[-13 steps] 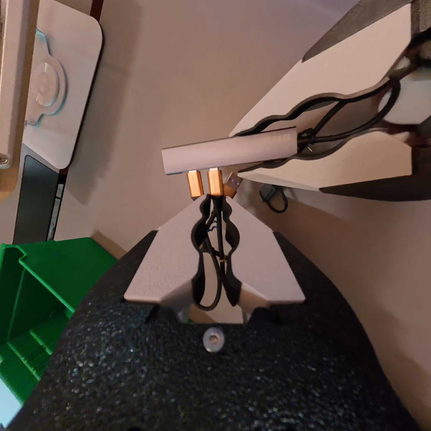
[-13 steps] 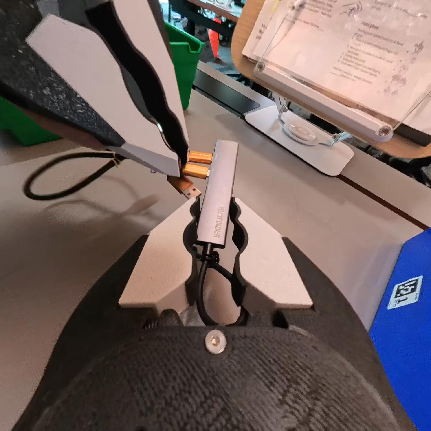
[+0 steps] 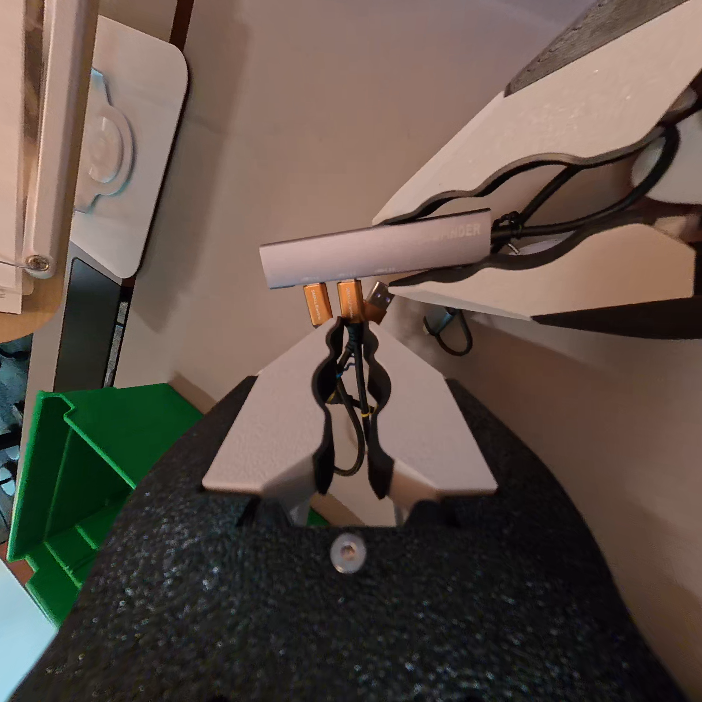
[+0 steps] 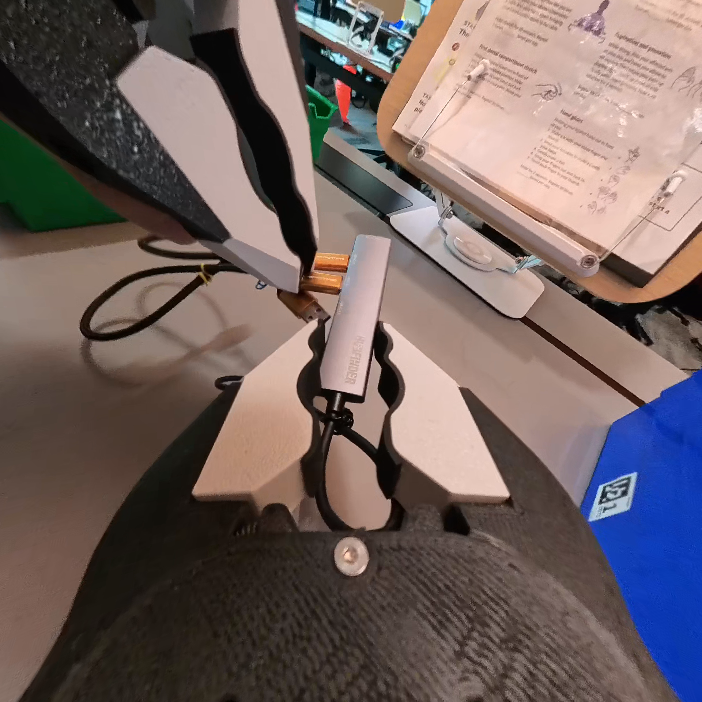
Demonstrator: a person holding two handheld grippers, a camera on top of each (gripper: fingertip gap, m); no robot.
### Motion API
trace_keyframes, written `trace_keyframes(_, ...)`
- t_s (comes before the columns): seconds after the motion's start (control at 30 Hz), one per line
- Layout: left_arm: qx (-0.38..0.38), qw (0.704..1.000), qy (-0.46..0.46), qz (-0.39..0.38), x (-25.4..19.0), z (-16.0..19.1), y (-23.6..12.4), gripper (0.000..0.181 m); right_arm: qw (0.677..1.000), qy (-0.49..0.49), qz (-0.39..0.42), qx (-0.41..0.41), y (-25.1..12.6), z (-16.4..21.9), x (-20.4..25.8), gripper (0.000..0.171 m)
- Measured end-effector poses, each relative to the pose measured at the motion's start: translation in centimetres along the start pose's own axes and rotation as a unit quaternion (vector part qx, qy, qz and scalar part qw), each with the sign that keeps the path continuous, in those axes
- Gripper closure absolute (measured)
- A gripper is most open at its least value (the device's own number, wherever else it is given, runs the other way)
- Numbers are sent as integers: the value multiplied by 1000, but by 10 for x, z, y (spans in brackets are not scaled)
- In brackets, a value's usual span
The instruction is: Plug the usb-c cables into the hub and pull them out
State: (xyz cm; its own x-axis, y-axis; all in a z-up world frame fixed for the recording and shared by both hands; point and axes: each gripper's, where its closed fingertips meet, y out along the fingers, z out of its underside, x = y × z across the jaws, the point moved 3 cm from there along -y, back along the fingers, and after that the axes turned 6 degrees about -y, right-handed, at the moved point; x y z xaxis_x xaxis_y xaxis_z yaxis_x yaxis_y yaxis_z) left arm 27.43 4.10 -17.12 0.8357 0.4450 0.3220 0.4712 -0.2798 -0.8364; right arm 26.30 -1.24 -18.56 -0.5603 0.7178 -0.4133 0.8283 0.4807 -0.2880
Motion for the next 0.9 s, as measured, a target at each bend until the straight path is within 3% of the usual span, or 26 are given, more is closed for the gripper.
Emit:
trace_keyframes(0.03, 0, 1000, 1, 2, 0, 0, 0, 176, 1000, -4, -5, 3, 1, 2, 1, 145)
trace_keyframes(0.23, -15, 1000, 3, 3, 0, -3, 1, 175, 1000, 25, 5, -16, -1, 0, -5, 146)
trace_keyframes(0.4, -113, 993, -28, 32, 1, -22, -19, 174, 994, 56, 53, -71, -17, -13, -28, 147)
trace_keyframes(0.57, -207, 974, -94, -15, 39, -18, -81, 144, 988, 56, 109, -99, -40, -25, -50, 147)
trace_keyframes(0.73, -262, 948, -154, -94, 82, 2, -118, 133, 968, 37, 208, -134, -100, -51, -88, 147)
trace_keyframes(0.9, -217, 960, -155, -89, 86, 12, -103, 133, 927, 84, 358, -74, -170, -16, -179, 147)
